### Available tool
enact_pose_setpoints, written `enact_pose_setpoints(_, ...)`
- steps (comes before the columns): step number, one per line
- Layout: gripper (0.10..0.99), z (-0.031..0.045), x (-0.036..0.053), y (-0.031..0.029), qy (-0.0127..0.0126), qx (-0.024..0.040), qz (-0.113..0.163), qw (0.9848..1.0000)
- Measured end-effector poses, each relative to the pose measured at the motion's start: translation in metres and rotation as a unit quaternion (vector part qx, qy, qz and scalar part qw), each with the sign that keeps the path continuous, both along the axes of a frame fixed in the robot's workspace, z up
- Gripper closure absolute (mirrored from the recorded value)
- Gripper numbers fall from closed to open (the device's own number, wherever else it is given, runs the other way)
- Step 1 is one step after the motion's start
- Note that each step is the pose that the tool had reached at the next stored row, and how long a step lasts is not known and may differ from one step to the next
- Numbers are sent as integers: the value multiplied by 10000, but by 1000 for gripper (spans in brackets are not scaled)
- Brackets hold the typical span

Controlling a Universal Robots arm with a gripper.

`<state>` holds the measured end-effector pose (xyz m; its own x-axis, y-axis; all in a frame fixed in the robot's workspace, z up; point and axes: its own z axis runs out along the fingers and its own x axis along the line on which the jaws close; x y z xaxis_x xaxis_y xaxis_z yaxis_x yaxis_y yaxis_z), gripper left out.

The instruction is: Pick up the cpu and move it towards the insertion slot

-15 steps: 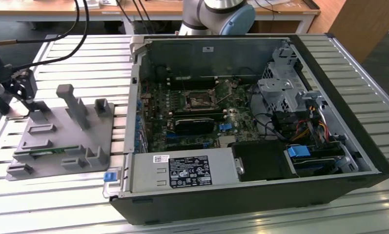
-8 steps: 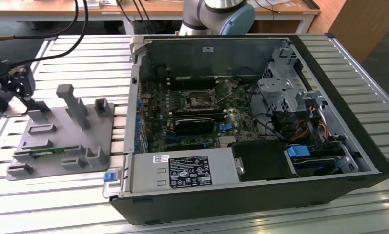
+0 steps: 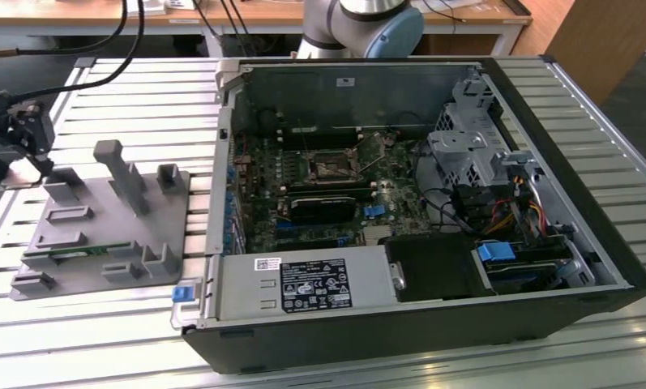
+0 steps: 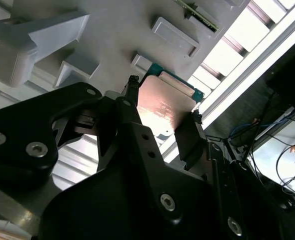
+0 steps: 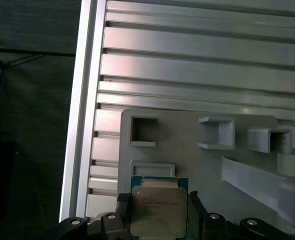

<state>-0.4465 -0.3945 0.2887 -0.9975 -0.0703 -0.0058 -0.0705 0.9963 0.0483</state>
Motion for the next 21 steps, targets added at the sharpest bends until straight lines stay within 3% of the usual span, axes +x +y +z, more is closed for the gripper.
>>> enact_pose_setpoints(21, 545, 341, 0, 38, -1, -20, 0, 10000)
